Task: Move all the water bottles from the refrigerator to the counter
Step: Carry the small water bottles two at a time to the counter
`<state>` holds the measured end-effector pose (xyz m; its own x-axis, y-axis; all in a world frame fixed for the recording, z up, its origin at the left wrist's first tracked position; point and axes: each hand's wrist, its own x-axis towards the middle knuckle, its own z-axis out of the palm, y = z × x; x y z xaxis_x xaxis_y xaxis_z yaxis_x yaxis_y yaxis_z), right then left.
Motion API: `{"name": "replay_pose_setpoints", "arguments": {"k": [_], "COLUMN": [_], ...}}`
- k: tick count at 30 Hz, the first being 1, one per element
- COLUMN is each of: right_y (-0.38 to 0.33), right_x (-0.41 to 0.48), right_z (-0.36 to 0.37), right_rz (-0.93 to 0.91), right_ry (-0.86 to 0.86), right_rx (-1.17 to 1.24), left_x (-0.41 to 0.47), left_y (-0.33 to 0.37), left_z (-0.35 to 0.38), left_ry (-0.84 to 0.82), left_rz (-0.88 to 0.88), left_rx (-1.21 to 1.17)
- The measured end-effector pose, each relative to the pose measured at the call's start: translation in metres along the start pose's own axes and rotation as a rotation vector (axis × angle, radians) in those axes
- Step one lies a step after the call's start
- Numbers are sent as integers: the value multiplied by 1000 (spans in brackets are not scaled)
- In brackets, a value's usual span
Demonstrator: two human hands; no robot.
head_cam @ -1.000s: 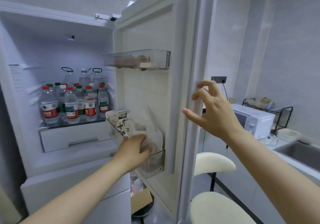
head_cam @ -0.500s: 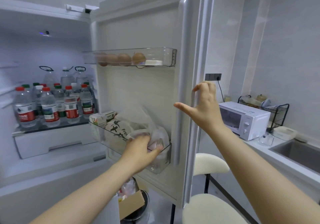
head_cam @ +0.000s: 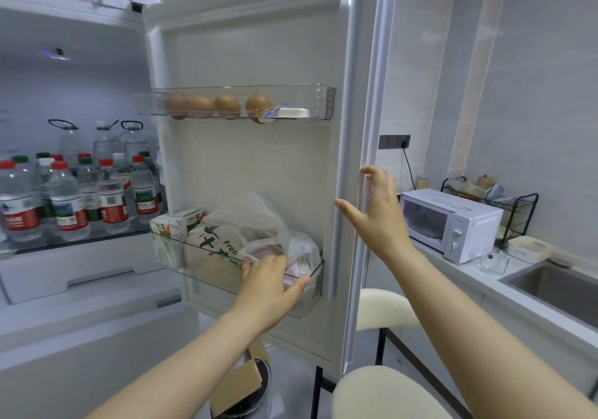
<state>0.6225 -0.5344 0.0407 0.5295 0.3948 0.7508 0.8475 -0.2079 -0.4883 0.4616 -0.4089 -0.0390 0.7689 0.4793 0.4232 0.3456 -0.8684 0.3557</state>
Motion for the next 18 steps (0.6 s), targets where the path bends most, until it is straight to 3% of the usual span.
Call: {"name": "replay_pose_setpoints", "arguments": {"k": [7,11,18], "right_y": [-26,-59,-117], "right_x": [-16,-31,-43], "right_z": [-2,4,48], "right_rz": [-50,-148,-203], "right_ry": [88,59,-34], "right_rx": [28,86,143], "left_x": [-4,-17,-44], "left_y": [-5,-14,-62], "left_z": [-7,-24,-84], "left_ry": [-3,127,277], "left_rz": [-54,-60,-124], "left_rx": [-183,-354,-372]}}
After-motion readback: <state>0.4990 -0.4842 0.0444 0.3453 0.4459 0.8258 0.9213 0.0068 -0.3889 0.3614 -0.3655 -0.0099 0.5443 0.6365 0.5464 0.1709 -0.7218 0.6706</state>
